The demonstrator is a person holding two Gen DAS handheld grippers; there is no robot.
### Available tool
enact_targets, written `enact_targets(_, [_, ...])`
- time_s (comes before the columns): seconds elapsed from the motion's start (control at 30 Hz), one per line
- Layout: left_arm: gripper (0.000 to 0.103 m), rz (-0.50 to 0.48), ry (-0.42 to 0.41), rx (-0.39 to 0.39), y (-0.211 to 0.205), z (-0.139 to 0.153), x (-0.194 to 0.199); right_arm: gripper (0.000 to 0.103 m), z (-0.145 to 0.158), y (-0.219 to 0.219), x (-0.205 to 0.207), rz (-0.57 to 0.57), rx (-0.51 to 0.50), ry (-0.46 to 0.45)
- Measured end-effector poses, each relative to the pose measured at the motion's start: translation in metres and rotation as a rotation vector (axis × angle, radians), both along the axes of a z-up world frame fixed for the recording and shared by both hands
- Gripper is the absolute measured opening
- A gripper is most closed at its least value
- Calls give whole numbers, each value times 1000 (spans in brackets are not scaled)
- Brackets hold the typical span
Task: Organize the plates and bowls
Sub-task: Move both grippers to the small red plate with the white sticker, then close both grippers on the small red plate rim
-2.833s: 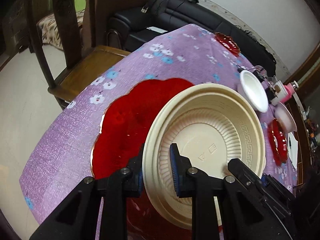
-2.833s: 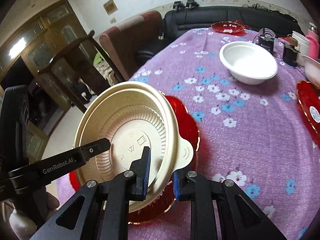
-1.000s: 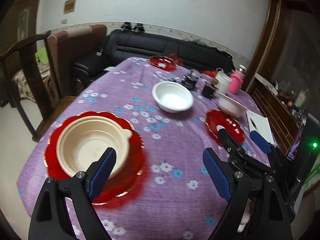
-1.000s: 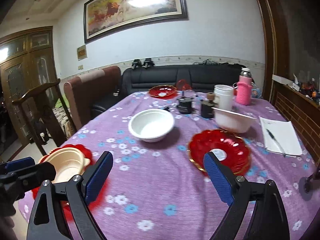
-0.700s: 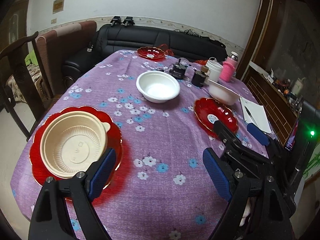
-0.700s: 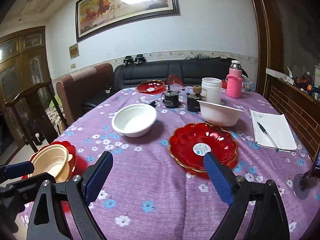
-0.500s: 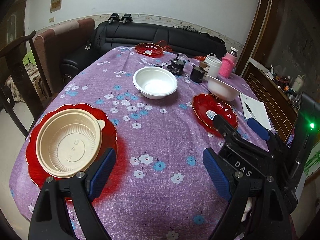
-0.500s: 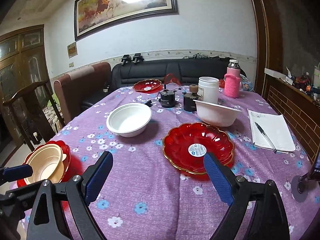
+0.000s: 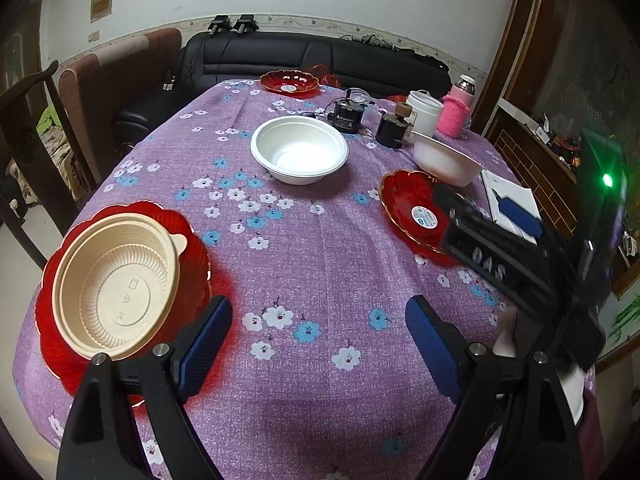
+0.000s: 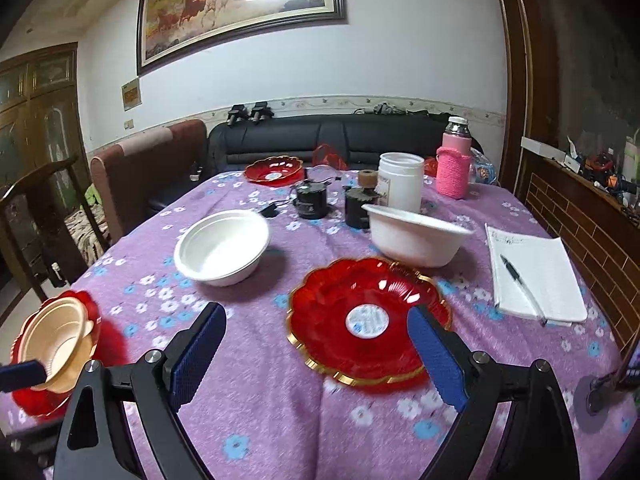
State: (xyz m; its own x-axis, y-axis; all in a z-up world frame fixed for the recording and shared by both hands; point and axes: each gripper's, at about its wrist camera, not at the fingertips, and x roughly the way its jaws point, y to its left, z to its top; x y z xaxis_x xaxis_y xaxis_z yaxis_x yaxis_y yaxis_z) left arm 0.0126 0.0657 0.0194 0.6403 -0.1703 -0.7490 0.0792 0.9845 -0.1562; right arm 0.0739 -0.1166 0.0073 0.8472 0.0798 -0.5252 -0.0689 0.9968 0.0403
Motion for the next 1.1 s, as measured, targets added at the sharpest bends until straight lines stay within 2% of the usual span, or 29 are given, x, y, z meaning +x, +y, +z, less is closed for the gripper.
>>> enact_targets(0.13, [88, -12, 11, 10, -6, -3, 7, 94, -3, -18, 19, -32, 16, 8])
enact_targets(0.27, [88, -17, 27, 10, -11, -7, 15, 94, -9, -49, 30, -84, 83, 12])
enact_targets(0.4, [88, -24, 41, -6, -18, -9, 29, 94, -18, -94, 42, -147, 209, 55])
enact_targets(0.53, [88, -32, 28, -16, -33, -9, 45, 94, -34, -146, 49, -225, 412, 124])
enact_targets(0.63, [88, -40, 33, -48, -45, -12, 65, 85, -45, -165, 53, -255, 479, 169])
enact_targets(0.7, [88, -38, 38, -58, -51, -14, 77, 80, -49, -168, 55, -258, 496, 187])
enact_targets(0.83, [88, -51, 47, -64, -68, -24, 106, 71, -56, -157, 62, -229, 465, 223])
enact_targets(0.87, [86, -51, 55, -69, -71, -28, 115, 67, -58, -153, 63, -220, 453, 231])
enact_targets(0.97, [63, -55, 109, -88, -77, -44, 136, 63, -66, -143, 70, -198, 413, 263])
enact_targets(1.1, [60, -54, 176, -127, -82, -66, 157, 51, -75, -136, 78, -172, 396, 296])
